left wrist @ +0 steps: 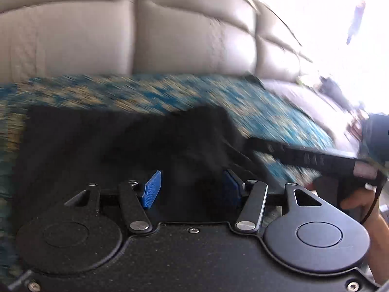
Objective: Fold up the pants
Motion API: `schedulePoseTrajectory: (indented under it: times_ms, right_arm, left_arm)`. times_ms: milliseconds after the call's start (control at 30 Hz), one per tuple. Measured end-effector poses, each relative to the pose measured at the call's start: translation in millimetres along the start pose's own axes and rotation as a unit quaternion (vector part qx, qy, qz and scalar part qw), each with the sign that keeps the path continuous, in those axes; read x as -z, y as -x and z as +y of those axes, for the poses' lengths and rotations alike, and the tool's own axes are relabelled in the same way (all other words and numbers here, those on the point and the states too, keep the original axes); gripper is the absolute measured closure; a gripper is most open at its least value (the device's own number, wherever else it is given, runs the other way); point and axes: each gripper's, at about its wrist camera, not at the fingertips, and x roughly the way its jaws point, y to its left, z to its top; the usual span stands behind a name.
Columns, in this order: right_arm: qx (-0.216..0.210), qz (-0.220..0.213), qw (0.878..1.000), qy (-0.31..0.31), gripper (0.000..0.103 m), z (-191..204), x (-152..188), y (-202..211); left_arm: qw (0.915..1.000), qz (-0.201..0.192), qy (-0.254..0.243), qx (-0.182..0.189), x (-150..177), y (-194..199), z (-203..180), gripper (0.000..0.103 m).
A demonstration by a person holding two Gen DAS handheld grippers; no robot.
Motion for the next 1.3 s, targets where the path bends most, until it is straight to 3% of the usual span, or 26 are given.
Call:
schedulePoseTrajectory:
  times_ms: [100, 200, 267, 333, 367, 533, 633, 867, 967, 1033, 1300]
  right_arm:
    - [-0.010, 0.009, 0.999, 0.032, 0.000, 13.9, -5.0, -23.5]
    - [0.014, 0.019, 0.997, 0.075, 0.000, 27.2, -7.5, -54.3]
    - [0.028, 0.031, 0.995, 0.092, 0.007, 35.7, -3.7, -67.6]
    - [0.017, 0.047, 0.996, 0.078, 0.022, 33.7, 2.4, -75.2]
    - [0.016, 0.036, 0.996, 0.079, 0.024, 34.6, 5.8, -72.0]
    - [0.000, 0.016, 0.997, 0.073, 0.072, 30.7, 13.6, -47.3]
    - [0.006, 0.001, 0.998, 0.065, 0.079, 26.1, 5.3, -35.0]
    - [0.084, -0.009, 0.995, 0.057, 0.077, 10.4, -6.8, -38.2]
    - [0.116, -0.014, 0.991, 0.058, 0.066, 2.6, -11.3, -40.9]
    - [0.113, -0.014, 0.991, 0.062, 0.045, -2.6, -13.9, -42.8]
    - [0.061, -0.010, 0.997, 0.043, 0.022, -25.5, -19.2, -51.3]
  left_arm:
    - [0.9969, -0.019, 0.019, -0.074, -12.3, 7.2, 31.9, 0.055]
    - [0.9869, -0.023, 0.035, -0.156, -16.4, 1.6, 63.4, 0.060]
    - [0.9821, -0.021, 0.041, -0.183, -15.8, -5.5, 76.6, 0.060]
    - [0.9797, -0.018, 0.051, -0.193, -12.7, -6.7, 87.9, 0.060]
    - [0.9792, -0.017, 0.055, -0.195, -9.2, -4.6, 88.6, 0.060]
    - [0.9804, -0.012, 0.052, -0.190, 4.3, -3.3, 88.0, 0.060]
    - [0.9820, -0.017, 0.040, -0.184, 6.1, -3.6, 80.1, 0.059]
    - [0.9839, -0.017, 0.030, -0.175, -0.1, -12.2, 69.8, 0.056]
    - [0.9830, -0.013, 0.027, -0.181, -1.7, -15.4, 69.3, 0.050]
    - [0.9815, -0.008, 0.024, -0.190, -2.8, -18.4, 69.8, 0.047]
    - [0.9787, 0.008, 0.028, -0.203, -3.5, -26.9, 75.2, 0.041]
